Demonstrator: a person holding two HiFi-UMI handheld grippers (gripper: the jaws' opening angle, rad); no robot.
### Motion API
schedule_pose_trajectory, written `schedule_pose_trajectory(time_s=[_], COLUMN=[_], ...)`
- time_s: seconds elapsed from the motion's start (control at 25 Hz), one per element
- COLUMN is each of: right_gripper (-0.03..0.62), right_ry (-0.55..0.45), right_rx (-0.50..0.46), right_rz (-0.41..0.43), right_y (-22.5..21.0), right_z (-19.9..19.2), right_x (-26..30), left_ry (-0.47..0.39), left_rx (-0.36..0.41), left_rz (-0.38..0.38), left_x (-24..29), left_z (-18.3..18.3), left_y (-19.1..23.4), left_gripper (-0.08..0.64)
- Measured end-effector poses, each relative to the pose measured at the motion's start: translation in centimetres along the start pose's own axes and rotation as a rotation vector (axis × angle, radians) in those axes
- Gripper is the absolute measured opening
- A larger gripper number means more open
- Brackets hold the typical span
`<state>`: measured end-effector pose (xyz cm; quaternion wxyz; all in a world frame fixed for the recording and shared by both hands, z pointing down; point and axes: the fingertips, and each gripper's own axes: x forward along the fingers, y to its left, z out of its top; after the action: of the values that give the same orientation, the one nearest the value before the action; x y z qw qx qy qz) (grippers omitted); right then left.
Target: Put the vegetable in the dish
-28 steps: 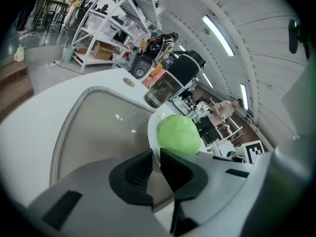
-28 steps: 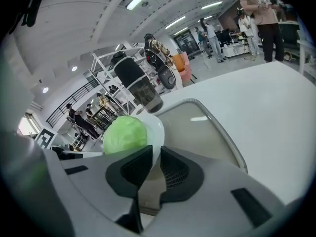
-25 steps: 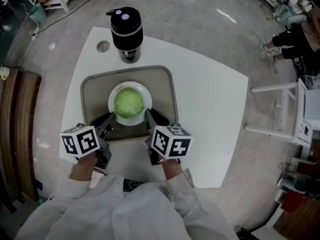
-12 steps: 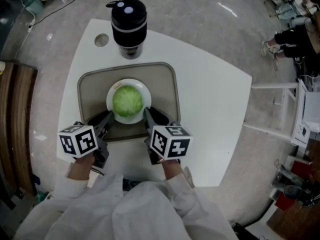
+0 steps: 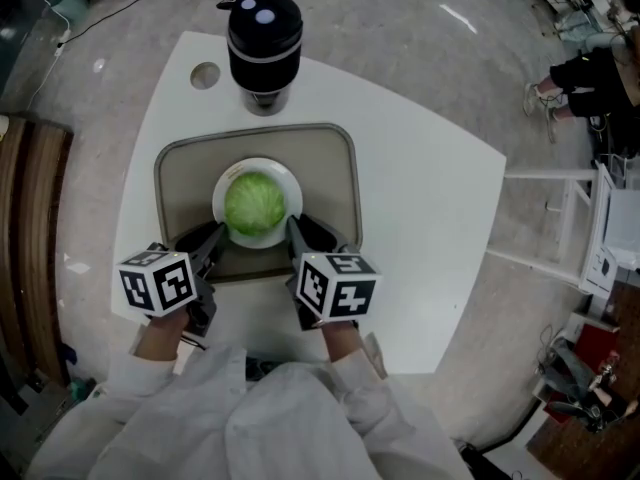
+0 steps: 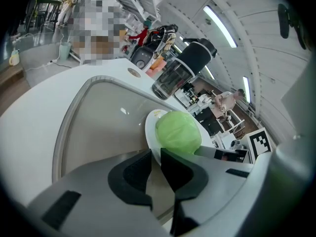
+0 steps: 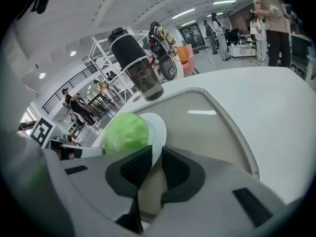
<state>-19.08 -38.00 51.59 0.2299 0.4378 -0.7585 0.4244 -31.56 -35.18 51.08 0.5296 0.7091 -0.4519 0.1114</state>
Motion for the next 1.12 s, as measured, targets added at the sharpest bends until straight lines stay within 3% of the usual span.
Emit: schedule_pose_trajectory(time_s=[0.28, 1.12], right_gripper=[0.060, 0.074], right_ry=[0.041, 0.009], right_rx=[-0.044, -0.218], right_rz=[-0.032, -0.088], right_y=[0.22, 0.05], right_z=[-0.28, -0.34], right_x=[0.32, -0.27], left_ry=[0.000, -0.055], left_rx=[0.018, 0.043], left_rz=[0.012, 0.078], left_x=[-0.20, -0.15], left_z=[-0.02, -0.28], left_y=[0.13, -0.11], left_gripper=[0.043, 0.060])
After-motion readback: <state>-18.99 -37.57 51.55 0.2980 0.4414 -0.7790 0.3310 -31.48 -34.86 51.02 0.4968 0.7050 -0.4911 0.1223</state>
